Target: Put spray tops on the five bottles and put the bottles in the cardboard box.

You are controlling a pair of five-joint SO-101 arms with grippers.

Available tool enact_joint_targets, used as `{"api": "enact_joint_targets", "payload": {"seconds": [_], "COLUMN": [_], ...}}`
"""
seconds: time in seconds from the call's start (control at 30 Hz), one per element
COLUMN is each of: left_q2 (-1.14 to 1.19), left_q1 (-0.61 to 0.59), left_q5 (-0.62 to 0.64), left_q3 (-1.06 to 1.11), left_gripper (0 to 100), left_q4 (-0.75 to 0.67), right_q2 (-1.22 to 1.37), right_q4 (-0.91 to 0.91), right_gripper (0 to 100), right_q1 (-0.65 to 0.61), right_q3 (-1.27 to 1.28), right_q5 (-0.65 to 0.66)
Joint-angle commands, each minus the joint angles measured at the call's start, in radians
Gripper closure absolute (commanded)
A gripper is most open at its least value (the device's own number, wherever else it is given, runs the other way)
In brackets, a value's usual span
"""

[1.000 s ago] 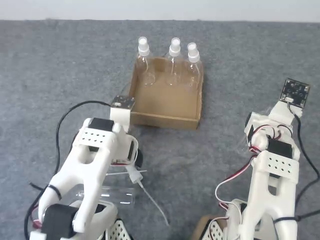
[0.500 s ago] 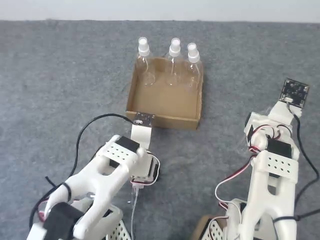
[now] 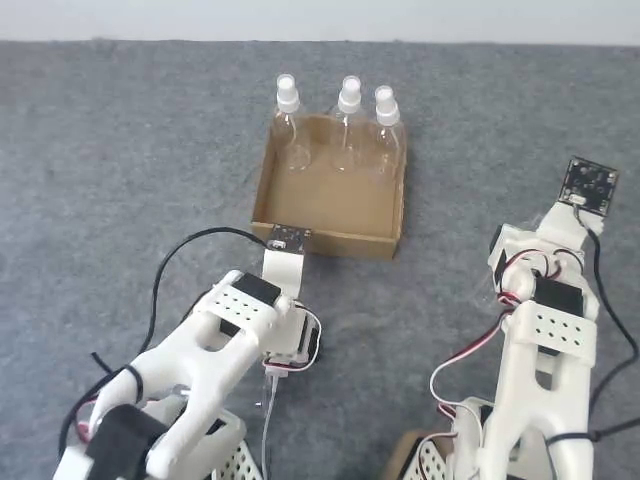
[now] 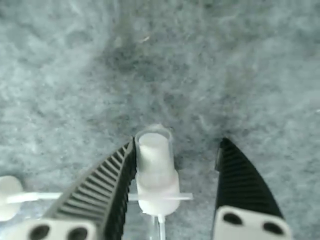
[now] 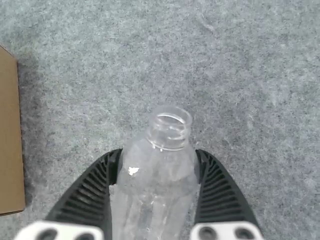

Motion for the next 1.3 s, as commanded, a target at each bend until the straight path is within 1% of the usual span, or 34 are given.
{"api": "enact_joint_targets", "payload": {"seconds": [0.0,0.1,0.13,0.2,0.37,0.43,0.5,0.7,0.8,0.93,1.1,1.27], "left_q2": [-0.044,-0.044,-0.044,-0.044,-0.044,-0.044,-0.044,-0.044,-0.044,-0.046,-0.046,-0.046], "left_q1": [0.008,0.008,0.008,0.008,0.008,0.008,0.008,0.005,0.008,0.008,0.008,0.008], "left_q5": [0.011,0.008,0.008,0.008,0.012,0.014,0.014,0.014,0.014,0.021,0.091,0.092], "left_q3": [-0.005,-0.007,-0.007,-0.007,-0.051,-0.088,-0.140,-0.355,-0.449,-0.541,-0.631,-0.691], "left_gripper": [84,97,100,98,99,99,99,99,99,99,99,99], "left_q4": [-0.025,-0.026,-0.026,-0.026,-0.018,0.006,0.051,0.245,0.293,0.311,0.310,0.310], "right_q2": [-0.035,-0.035,-0.035,-0.035,-0.035,-0.035,-0.035,-0.035,-0.035,-0.035,-0.036,-0.036], "right_q4": [-0.025,-0.025,-0.025,-0.025,-0.025,-0.025,-0.025,-0.025,-0.025,-0.025,-0.025,-0.025], "right_gripper": [96.4,96.4,96.4,96.4,96.4,96.4,96.4,96.7,96.8,96.8,96.8,96.8], "right_q1": [-0.007,-0.007,-0.007,-0.007,-0.007,-0.007,-0.007,-0.008,-0.008,-0.008,-0.008,-0.008], "right_q3": [-0.012,-0.012,-0.012,-0.012,-0.012,-0.012,-0.012,-0.012,-0.012,-0.012,-0.012,-0.012], "right_q5": [0.017,0.017,0.017,0.017,0.017,0.017,0.017,0.017,0.017,0.017,0.017,0.017]}}
